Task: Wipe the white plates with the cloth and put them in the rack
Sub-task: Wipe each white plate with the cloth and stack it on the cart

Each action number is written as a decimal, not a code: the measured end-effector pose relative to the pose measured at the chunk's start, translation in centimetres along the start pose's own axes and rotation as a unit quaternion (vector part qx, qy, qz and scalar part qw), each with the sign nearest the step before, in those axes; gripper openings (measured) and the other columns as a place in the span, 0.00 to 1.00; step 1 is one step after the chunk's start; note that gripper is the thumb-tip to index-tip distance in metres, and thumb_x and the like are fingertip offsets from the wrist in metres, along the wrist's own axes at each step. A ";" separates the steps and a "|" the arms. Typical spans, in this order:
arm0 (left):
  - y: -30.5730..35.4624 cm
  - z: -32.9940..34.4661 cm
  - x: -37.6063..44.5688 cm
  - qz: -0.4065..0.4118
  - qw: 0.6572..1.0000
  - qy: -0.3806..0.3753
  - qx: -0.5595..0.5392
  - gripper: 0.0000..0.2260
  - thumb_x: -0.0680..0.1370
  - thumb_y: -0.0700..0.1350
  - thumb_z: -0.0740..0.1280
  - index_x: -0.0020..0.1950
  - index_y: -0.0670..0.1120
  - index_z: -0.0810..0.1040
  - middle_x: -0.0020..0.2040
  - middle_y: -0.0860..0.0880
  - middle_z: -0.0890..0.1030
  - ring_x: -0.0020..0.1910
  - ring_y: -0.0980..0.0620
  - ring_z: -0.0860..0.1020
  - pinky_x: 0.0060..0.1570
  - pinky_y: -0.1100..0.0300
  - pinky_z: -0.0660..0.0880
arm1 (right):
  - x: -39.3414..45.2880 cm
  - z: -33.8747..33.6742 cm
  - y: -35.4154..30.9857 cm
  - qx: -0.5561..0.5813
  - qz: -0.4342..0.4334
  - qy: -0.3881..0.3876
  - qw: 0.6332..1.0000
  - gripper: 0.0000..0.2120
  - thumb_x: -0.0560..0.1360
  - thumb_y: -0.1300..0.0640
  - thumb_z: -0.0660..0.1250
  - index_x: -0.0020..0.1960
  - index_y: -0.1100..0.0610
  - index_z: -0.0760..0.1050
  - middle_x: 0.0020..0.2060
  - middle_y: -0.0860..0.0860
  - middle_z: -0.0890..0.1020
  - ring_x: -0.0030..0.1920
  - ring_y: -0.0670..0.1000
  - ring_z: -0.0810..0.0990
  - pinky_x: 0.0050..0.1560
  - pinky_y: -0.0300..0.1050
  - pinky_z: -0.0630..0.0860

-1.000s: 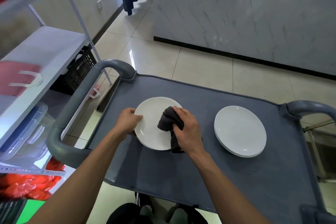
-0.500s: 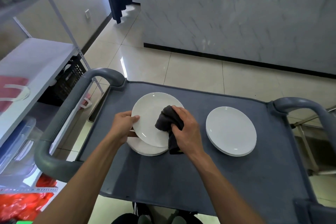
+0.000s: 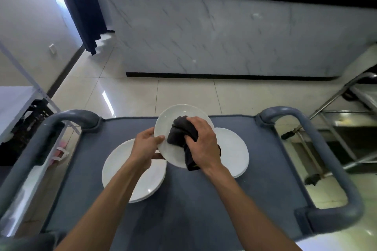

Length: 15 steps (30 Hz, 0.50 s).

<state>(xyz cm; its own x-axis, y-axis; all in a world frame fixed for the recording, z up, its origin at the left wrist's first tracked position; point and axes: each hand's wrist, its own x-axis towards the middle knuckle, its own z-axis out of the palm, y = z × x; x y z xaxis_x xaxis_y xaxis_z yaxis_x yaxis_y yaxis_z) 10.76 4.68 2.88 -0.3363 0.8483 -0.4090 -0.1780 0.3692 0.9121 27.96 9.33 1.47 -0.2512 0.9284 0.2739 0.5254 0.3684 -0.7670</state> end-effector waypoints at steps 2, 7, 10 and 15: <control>0.5 1.6 -0.2 0.010 1.000 -0.005 0.004 0.11 0.80 0.33 0.64 0.58 0.41 0.82 0.49 0.39 0.84 0.42 0.41 0.83 0.32 0.51 0.80 | 0.3 -0.7 0.6 -0.021 -0.003 0.005 1.000 0.23 0.74 0.64 0.71 0.67 0.54 0.76 0.65 0.49 0.78 0.65 0.52 0.74 0.70 0.50 0.69; 1.0 4.8 -0.7 0.020 0.999 0.015 -0.029 0.09 0.80 0.33 0.64 0.56 0.42 0.82 0.44 0.42 0.84 0.39 0.43 0.83 0.30 0.53 0.80 | 0.3 -2.6 2.8 -0.170 -0.046 0.032 0.984 0.25 0.76 0.54 0.66 0.74 0.50 0.71 0.70 0.50 0.75 0.69 0.54 0.73 0.67 0.57 0.70; 1.4 6.0 -1.0 0.029 0.998 0.015 -0.048 0.11 0.80 0.33 0.63 0.53 0.44 0.83 0.42 0.43 0.85 0.37 0.45 0.84 0.31 0.52 0.80 | -0.4 -3.6 3.4 -0.252 -0.072 0.016 0.965 0.29 0.79 0.50 0.58 0.79 0.49 0.61 0.78 0.52 0.64 0.76 0.55 0.64 0.74 0.58 0.62; 2.4 8.0 -1.4 0.044 0.997 0.016 -0.067 0.11 0.80 0.33 0.63 0.51 0.45 0.83 0.40 0.45 0.86 0.36 0.46 0.83 0.31 0.53 0.80 | -1.3 -4.6 4.0 -0.298 -0.114 0.032 0.947 0.30 0.81 0.55 0.59 0.81 0.51 0.57 0.81 0.53 0.57 0.79 0.58 0.57 0.75 0.61 0.60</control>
<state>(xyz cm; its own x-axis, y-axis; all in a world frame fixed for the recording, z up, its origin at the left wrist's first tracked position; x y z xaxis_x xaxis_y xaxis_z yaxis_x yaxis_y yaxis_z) 18.23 7.42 5.84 -0.3845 0.8622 -0.3298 -0.2670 0.2381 0.9338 34.08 9.77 0.71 -0.3733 0.8152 0.4428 0.8334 0.5043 -0.2259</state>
